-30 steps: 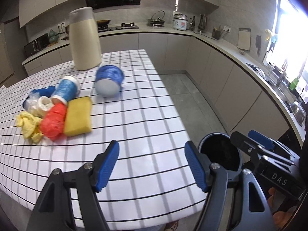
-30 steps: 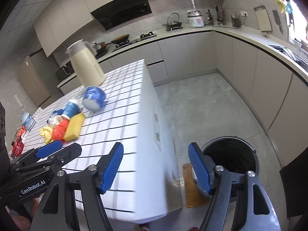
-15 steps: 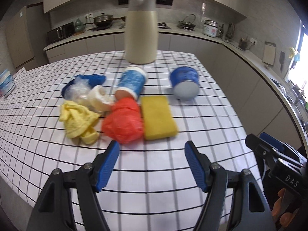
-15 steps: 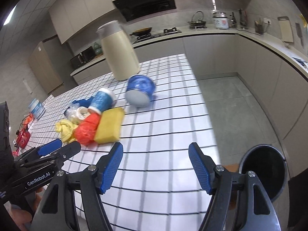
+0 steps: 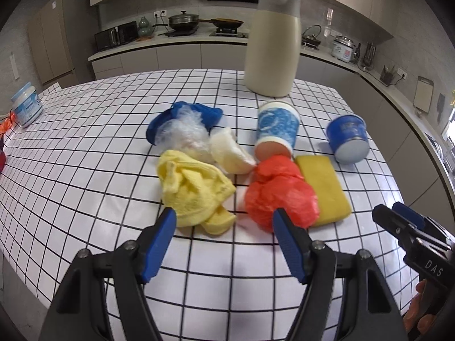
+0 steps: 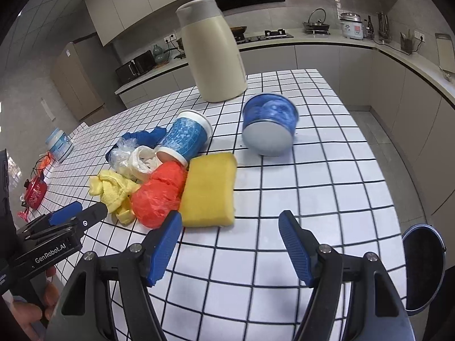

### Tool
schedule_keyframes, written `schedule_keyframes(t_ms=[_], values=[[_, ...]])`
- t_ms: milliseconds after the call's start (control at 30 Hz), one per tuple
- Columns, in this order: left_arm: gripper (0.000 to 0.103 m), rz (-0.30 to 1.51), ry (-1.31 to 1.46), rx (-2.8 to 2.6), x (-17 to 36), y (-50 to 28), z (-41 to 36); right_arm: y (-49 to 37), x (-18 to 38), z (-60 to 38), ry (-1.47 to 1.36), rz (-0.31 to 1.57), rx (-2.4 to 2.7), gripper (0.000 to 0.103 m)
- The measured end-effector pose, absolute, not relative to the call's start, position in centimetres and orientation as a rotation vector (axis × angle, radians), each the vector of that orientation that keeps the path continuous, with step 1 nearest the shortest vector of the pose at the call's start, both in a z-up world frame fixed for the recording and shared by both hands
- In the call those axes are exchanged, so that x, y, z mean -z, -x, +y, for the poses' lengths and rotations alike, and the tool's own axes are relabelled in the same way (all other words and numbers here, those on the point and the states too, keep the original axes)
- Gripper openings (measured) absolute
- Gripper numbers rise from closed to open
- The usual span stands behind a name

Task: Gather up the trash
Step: 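Grasp the yellow cloth with left tool while right tool grasps the yellow sponge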

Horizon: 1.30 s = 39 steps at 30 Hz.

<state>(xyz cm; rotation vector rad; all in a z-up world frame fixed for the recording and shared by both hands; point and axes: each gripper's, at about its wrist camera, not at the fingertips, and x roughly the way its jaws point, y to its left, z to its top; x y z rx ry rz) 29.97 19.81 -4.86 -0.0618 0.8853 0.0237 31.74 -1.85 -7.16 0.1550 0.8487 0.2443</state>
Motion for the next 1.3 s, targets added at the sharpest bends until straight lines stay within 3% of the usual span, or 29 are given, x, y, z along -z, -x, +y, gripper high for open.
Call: schedule_keyframes(t_ms=[1133,1200,1300], values=[[0.072,0.987,0.071,0.043,9.7,-35.5,23.8,-39.7,12.3,4.9,-0.09,0.943,-0.231,0.072],[0.071,0.981,0.083,0.047,9.7,-35.4,24.0,-39.5,12.1,5.0,-0.085,0.929,-0.248,0.054],[0.062,0.967,0.093,0.046,9.6,-35.1,24.3,-39.2,11.7,4.8,-0.092,0.905,-0.254,0.045]])
